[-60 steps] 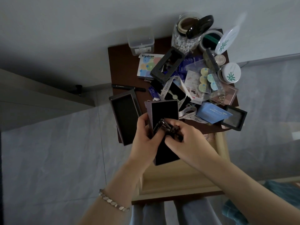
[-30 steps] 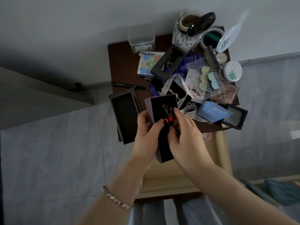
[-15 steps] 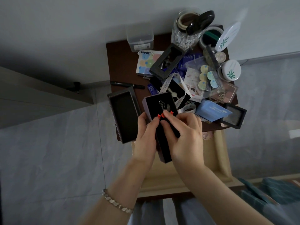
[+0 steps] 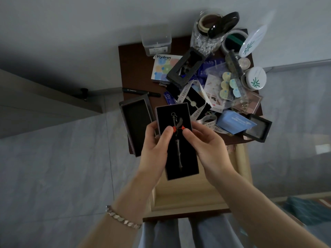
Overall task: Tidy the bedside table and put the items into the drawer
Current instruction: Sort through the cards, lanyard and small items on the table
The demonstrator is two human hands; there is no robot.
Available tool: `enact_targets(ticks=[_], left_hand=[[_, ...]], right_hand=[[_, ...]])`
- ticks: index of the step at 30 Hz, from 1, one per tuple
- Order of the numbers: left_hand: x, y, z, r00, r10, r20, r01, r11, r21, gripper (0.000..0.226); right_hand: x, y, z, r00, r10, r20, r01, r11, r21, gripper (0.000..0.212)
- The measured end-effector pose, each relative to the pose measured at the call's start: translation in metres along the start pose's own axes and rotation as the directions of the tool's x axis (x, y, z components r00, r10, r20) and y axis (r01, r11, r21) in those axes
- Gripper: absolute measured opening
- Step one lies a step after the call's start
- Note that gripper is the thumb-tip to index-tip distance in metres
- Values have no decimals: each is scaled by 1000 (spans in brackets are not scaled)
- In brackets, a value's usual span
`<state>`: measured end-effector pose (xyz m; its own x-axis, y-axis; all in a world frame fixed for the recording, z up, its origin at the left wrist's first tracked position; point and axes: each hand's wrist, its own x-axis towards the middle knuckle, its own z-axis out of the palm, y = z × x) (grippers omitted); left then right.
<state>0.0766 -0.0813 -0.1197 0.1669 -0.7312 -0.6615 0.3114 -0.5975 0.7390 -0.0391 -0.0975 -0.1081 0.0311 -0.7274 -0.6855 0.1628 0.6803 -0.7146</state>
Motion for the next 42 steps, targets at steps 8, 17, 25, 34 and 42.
enact_targets(ticks=[8,17,25,34,42], left_hand=[[-6,-2,-11,997,42,57,-46,997,62,22],[-6,-3,-17,998,62,22,-65,990,129,21],[-1,-7,-21,987,6,-162,6,997,77,24],[10,7,-44,955,-86,-283,51,991,-126,15],[18,9,-88,889,-131,-438,83,988,-129,27]], right_hand=[[3,7,3,993,114,41,-113,993,-28,17],[4,17,10,997,79,3,-78,995,-62,11],[11,19,16,988,132,80,-112,970,-217,41],[6,22,33,929,219,299,-123,944,-307,62],[31,42,71,959,221,178,-126,893,-431,49]])
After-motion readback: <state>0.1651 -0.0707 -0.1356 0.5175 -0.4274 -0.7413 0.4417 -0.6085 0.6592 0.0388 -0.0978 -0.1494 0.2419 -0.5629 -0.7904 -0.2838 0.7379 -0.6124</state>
